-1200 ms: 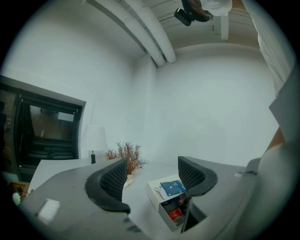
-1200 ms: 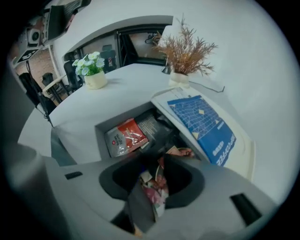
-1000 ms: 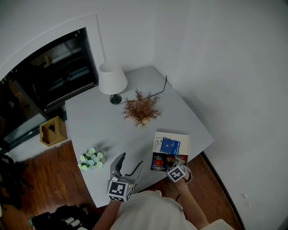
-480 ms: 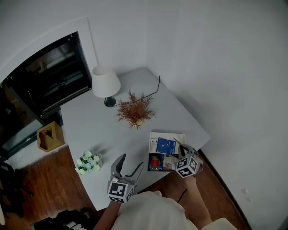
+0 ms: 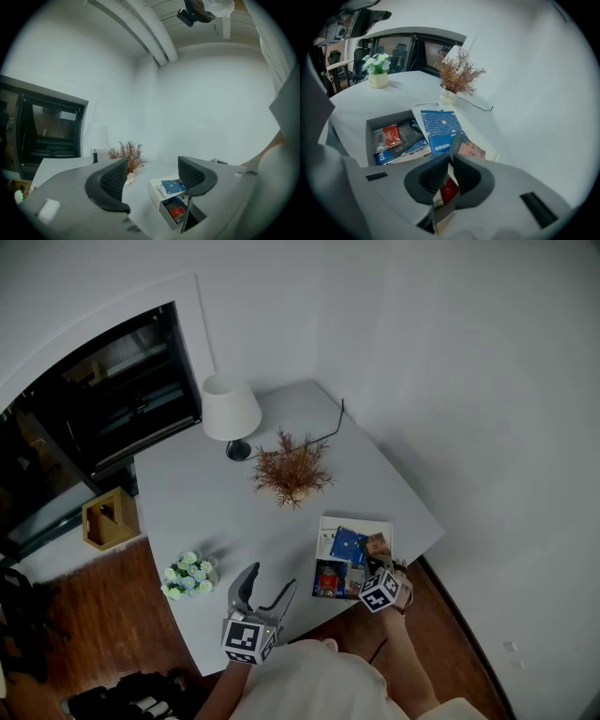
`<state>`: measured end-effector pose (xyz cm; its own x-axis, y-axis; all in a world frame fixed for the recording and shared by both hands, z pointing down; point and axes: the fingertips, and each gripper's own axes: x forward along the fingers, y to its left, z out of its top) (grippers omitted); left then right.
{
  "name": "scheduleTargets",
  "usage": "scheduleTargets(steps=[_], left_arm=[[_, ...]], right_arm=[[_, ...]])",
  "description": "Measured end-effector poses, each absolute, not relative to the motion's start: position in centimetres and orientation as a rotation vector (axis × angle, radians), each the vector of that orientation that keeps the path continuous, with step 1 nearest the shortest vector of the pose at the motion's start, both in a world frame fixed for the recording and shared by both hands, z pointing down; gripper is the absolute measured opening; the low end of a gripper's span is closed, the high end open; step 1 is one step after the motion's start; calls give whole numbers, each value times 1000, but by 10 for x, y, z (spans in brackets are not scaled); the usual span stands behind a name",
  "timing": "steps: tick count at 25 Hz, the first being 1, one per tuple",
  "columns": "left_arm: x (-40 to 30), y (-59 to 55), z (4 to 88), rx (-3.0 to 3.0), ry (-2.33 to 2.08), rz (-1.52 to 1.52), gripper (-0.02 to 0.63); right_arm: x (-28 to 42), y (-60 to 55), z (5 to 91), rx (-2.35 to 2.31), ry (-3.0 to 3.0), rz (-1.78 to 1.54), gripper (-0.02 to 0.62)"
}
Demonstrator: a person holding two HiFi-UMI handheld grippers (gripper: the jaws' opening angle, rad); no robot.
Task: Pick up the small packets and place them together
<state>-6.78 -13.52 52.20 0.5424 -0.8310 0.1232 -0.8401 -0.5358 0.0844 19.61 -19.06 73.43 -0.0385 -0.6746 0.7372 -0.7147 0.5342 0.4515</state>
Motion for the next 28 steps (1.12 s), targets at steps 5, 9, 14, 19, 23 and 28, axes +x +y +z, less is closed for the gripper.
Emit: scheduleTargets(steps=[5,9,14,19,23,28], left_arm=[[-59,-135,525,2657,-1399,111,327],[-48,-134,524,2687,-1349,119,327],[-44,-132,526,2690,-1330,121,327],[-47,-131,525,2689,-1327,119,327],[-51,-129,527,2682,-1337,121,327],[-56,-128,525,2673,-1342,107,327]], right_arm=[[212,-200,690,1464,-1829,38,46],[218,-200,672,1585,-1907,87,46],[199,-192,691,1453,-1967,147,46],[208,-194,700,1580,-1930,266,46],[218,-197,675,1720,-1984,227,46],[205,-169,582,1918,-2405,258,44]])
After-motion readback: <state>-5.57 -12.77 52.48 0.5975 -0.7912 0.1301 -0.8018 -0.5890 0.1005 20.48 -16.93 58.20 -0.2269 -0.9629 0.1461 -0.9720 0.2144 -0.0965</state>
